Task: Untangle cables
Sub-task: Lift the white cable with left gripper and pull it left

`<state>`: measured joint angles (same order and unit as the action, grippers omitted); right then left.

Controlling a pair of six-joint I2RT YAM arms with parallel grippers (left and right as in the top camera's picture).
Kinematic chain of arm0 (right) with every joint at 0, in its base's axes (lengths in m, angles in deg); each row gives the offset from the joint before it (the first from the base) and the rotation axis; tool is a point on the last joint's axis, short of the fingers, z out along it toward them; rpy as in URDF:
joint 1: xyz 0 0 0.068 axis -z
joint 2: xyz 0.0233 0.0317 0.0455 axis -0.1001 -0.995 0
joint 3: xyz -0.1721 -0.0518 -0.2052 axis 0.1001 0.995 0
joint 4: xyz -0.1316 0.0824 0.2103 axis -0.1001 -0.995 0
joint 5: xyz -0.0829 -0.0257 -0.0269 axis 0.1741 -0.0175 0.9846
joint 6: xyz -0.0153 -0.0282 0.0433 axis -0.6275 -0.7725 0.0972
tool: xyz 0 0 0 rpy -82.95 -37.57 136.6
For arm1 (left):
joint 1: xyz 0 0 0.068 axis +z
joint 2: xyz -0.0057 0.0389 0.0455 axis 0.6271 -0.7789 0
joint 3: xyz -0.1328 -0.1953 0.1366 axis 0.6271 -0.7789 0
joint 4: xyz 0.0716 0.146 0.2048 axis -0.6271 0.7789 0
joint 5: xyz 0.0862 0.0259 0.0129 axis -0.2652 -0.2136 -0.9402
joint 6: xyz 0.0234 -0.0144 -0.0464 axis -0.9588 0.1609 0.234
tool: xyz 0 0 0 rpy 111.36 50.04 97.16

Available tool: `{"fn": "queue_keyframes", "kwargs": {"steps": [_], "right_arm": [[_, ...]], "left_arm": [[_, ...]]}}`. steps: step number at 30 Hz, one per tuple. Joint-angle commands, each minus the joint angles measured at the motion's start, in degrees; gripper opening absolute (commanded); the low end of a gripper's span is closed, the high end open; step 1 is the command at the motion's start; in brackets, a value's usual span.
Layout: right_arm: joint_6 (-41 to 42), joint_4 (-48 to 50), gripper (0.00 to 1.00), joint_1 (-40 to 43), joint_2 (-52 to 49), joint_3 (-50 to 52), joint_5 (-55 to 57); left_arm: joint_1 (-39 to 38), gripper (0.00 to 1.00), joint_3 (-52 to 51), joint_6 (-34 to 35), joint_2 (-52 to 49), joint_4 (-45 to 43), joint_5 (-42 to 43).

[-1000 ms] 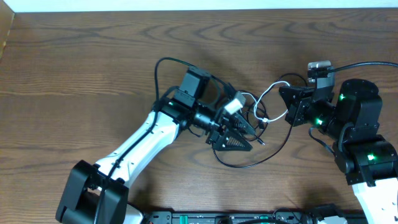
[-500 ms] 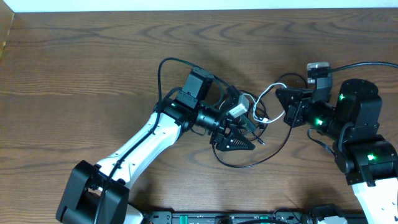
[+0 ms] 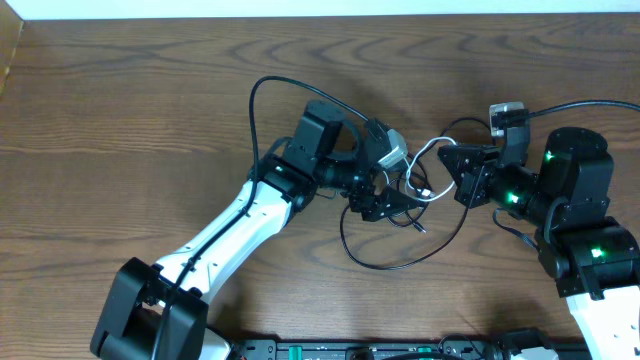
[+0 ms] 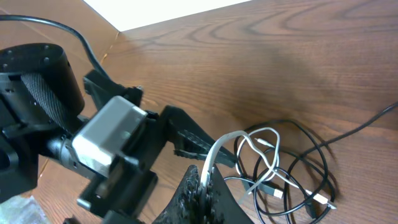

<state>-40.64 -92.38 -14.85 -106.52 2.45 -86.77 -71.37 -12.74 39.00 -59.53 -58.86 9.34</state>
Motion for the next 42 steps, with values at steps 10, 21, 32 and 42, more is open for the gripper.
{"fn": "queue_keyframes", "kwargs": {"steps": [10, 21, 32, 42], "right_arm": [[0.15, 0.59, 0.01, 0.46, 0.02, -1.46, -1.57], [0.11, -0.39, 0.01, 1.09, 0.00, -1.46, -1.07], [-1.18, -2.78, 0.03, 3.45, 0.00, -1.46, 2.45], [-4.13, -8.63, 0.99, 3.43, -4.79, -1.36, 9.79]], "left_arm": [[-10.40, 0.47, 0.52, 2.16, 0.09, -0.35, -16.09], [-9.60, 0.08, 0.52, 3.54, 0.09, 0.09, -17.03], [-4.85, 0.07, 0.52, 5.99, 2.29, 1.62, -16.94], [2.58, 0.07, 1.29, 9.49, 14.84, 1.75, -16.13]]}}
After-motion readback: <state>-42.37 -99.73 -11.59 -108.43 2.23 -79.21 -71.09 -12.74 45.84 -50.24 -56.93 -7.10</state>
